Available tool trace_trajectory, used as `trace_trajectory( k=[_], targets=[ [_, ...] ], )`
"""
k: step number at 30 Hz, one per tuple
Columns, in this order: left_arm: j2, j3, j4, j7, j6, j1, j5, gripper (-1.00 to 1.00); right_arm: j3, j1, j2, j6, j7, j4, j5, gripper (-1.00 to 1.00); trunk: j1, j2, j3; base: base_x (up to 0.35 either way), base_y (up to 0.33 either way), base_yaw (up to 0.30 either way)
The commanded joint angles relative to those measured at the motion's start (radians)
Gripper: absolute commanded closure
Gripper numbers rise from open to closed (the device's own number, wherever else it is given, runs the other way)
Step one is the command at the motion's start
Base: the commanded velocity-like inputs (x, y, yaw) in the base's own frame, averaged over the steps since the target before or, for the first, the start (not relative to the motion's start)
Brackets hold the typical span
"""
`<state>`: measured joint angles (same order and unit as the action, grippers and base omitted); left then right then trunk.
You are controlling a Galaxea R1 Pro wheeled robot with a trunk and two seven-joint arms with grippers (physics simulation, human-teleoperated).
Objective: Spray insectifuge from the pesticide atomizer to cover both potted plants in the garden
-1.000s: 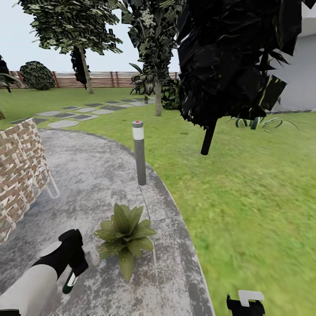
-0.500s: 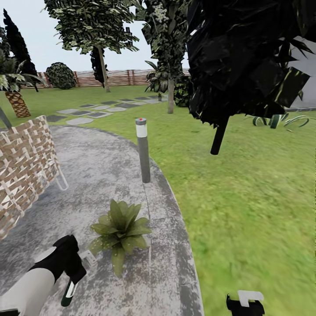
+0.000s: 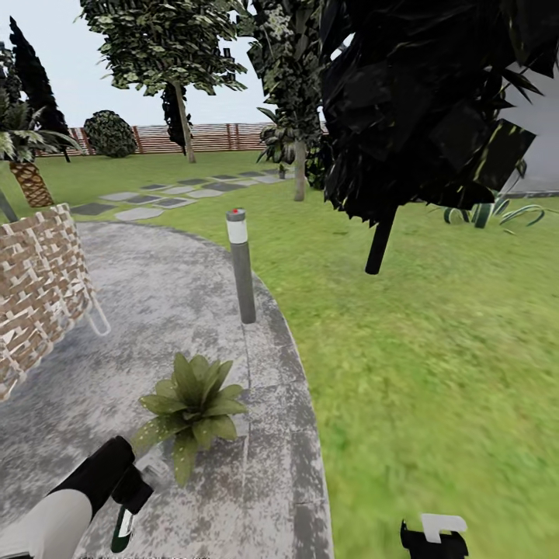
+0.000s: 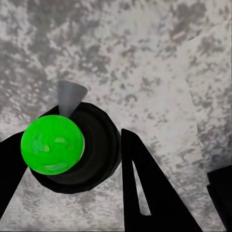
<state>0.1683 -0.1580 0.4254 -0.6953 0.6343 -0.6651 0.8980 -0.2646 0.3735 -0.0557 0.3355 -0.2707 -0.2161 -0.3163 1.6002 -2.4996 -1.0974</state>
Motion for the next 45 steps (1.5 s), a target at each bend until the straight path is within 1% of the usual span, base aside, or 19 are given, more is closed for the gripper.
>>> trace_trajectory(
  k=[1, 5, 16, 23, 28, 35, 39, 43, 45],
  targets=[
    [-0.002, -0.008, 0.002, 0.004, 0.004, 0.006, 0.005, 1.0, -0.007, 0.001, 0.0, 0.003, -0.002, 0.001, -0.01, -1.0, 0.0, 0.0, -0.001, 0.0, -0.013, 0.204],
    [-0.005, -0.009, 0.008, 0.02, 0.004, 0.015, 0.003, 1.0, -0.007, 0.001, 0.0, 0.003, -0.002, 0.001, -0.01, -1.0, 0.0, 0.0, -0.001, 0.0, -0.004, 0.25],
    [-0.012, -0.009, 0.018, 0.023, 0.004, 0.016, 0.002, 1.0, -0.006, 0.001, 0.0, 0.003, -0.002, 0.002, -0.01, -1.0, 0.0, 0.0, -0.001, 0.0, -0.021, 0.27],
    [-0.012, -0.01, 0.019, 0.023, 0.004, 0.016, 0.002, 1.0, -0.005, 0.001, 0.0, 0.003, -0.002, 0.002, -0.01, -1.0, 0.0, 0.0, -0.001, 0.0, -0.246, 0.262],
    [-0.012, -0.01, 0.019, 0.023, 0.004, 0.016, 0.002, 1.0, -0.006, 0.001, 0.0, 0.003, -0.002, 0.002, -0.01, -1.0, 0.0, 0.0, -0.001, 0.045, -0.265, 0.038],
    [-0.013, -0.012, 0.021, 0.025, 0.005, 0.016, 0.002, 1.0, -0.005, 0.001, 0.001, 0.003, -0.002, 0.003, -0.01, -1.0, 0.0, 0.0, -0.001, 0.244, -0.175, 0.007],
    [-0.012, -0.014, 0.021, 0.025, 0.005, 0.016, 0.002, 1.0, -0.005, 0.001, 0.002, 0.003, -0.002, 0.003, -0.01, -1.0, 0.0, 0.0, -0.001, 0.223, -0.195, 0.151],
    [-0.016, -0.015, 0.024, 0.025, 0.005, 0.016, 0.002, 1.0, -0.006, 0.001, 0.001, 0.003, -0.002, 0.002, -0.01, -1.0, 0.0, 0.0, -0.001, 0.063, -0.254, 0.261],
    [-0.027, -0.01, 0.038, 0.02, 0.012, 0.008, 0.004, 1.0, -0.007, 0.001, 0.001, 0.003, -0.002, 0.002, -0.01, -1.0, 0.0, 0.0, -0.001, 0.009, -0.243, 0.274]
  ],
)
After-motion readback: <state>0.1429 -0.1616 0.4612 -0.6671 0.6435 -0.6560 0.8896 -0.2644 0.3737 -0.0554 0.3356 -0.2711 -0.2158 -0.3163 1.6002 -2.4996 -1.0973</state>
